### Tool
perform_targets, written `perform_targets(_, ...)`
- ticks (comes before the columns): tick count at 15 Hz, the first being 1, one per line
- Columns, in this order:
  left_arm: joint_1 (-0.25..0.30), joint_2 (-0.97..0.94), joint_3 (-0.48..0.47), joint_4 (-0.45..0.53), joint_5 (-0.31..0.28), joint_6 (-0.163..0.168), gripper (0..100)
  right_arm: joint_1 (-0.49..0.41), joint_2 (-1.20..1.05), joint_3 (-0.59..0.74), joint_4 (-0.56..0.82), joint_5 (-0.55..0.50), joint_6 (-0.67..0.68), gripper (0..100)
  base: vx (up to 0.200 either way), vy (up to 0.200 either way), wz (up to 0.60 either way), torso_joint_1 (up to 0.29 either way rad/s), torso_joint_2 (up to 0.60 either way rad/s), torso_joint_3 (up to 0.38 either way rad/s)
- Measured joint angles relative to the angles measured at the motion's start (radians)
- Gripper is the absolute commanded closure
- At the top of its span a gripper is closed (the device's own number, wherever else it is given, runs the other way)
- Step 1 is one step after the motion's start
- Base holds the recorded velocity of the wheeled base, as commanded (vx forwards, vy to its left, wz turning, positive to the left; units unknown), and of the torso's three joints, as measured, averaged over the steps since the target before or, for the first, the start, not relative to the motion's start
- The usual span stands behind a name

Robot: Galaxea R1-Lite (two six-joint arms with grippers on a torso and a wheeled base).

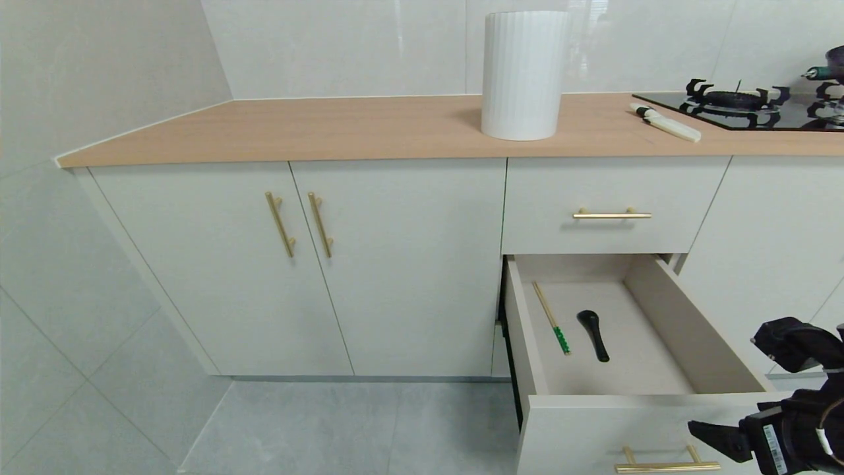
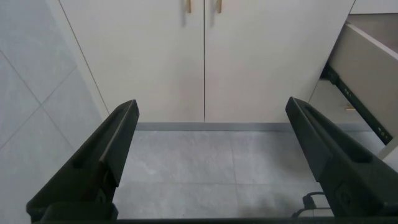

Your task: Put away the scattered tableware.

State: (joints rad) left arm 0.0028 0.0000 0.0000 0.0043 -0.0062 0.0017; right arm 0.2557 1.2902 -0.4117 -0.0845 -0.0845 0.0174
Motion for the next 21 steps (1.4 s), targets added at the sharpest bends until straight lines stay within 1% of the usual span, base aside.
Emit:
perform_targets(1, 0.000, 0.000, 0.000, 0.000, 0.000, 0.000, 0, 0.001, 0.004, -0.019, 0.045, 0.014, 0.007, 0, 0.000, 0.000, 0.00, 0.000, 0.00, 0.000)
perform_targets(3, 0.000, 0.000, 0.000, 0.000, 0.000, 0.000, 0, 0.006, 0.021, -0.070, 0.118, 0.028, 0.063, 0, 0.000, 0.000, 0.00, 0.000, 0.00, 0.000)
perform_targets(7, 0.000, 0.000, 0.000, 0.000, 0.000, 0.000, 0, 0.016, 0.095, -0.101, 0.141, 0.034, 0.083, 0, 0.000, 0.000, 0.00, 0.000, 0.00, 0.000)
perform_targets(12, 0.000, 0.000, 0.000, 0.000, 0.000, 0.000, 0, 0.026, 0.204, -0.099, 0.079, 0.030, 0.084, 0, 0.000, 0.000, 0.00, 0.000, 0.00, 0.000)
perform_targets(17, 0.000, 0.000, 0.000, 0.000, 0.000, 0.000, 0, 0.027, 0.293, -0.101, -0.042, 0.011, 0.084, 0, 0.000, 0.000, 0.00, 0.000, 0.00, 0.000)
perform_targets(20, 0.000, 0.000, 0.000, 0.000, 0.000, 0.000, 0, 0.024, 0.364, -0.112, -0.163, -0.018, 0.083, 0, 0.000, 0.000, 0.00, 0.000, 0.00, 0.000)
perform_targets(21, 0.000, 0.000, 0.000, 0.000, 0.000, 0.000, 0, 0.024, 0.384, -0.117, -0.181, -0.019, 0.083, 0, 0.000, 0.000, 0.00, 0.000, 0.00, 0.000)
